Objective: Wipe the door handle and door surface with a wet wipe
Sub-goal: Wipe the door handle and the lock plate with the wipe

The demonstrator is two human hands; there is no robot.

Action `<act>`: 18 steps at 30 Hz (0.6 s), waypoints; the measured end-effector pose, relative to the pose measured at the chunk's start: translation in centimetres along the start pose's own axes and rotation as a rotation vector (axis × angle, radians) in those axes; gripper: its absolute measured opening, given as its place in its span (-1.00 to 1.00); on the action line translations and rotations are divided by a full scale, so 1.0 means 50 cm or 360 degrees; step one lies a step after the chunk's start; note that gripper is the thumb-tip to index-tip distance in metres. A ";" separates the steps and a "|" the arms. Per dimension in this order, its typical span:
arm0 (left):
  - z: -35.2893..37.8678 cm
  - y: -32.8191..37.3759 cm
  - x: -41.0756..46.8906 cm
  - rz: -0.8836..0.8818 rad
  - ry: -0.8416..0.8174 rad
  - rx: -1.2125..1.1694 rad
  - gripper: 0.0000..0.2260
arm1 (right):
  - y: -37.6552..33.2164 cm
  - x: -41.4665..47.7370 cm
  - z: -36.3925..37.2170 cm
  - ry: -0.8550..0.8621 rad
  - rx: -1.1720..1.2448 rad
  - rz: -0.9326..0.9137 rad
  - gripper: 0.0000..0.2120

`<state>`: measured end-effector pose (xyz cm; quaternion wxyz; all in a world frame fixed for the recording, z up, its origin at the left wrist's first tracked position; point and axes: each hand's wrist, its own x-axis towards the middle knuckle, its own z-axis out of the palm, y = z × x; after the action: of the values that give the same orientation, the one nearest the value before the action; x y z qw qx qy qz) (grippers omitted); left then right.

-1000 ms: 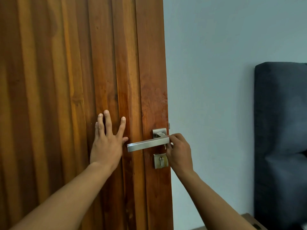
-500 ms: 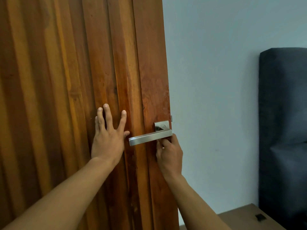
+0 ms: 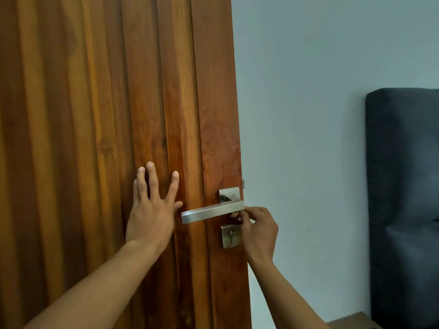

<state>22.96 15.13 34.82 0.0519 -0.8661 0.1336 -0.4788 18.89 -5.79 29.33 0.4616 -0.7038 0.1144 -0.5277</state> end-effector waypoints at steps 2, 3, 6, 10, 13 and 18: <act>-0.001 -0.001 0.002 -0.0011 0.0009 -0.0005 -0.37 | 0.002 0.008 -0.002 -0.0021 -0.0011 -0.0020 -0.88; -0.004 -0.002 0.003 -0.0020 0.0016 -0.0012 -0.37 | 0.002 0.011 -0.004 -0.0026 -0.0010 -0.0023 -0.88; -0.012 0.002 0.008 -0.0016 -0.0021 0.0014 -0.38 | -0.001 0.018 -0.012 0.0009 -0.0003 -0.0047 -0.88; -0.015 0.003 0.004 -0.0024 -0.0021 0.0013 -0.36 | -0.002 0.031 -0.017 -0.0026 -0.0016 -0.0094 -0.88; -0.014 0.004 0.002 -0.0020 -0.0040 0.0034 -0.36 | -0.009 0.054 -0.024 -0.0062 -0.0020 -0.0122 -0.88; -0.012 0.005 0.002 -0.0009 -0.0028 0.0014 -0.36 | -0.052 0.104 -0.025 -0.0086 0.0018 -0.0205 -0.90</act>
<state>22.44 14.91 35.17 0.0554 -0.8704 0.1285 -0.4720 19.16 -8.41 34.65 0.4338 -0.7210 0.0534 -0.5377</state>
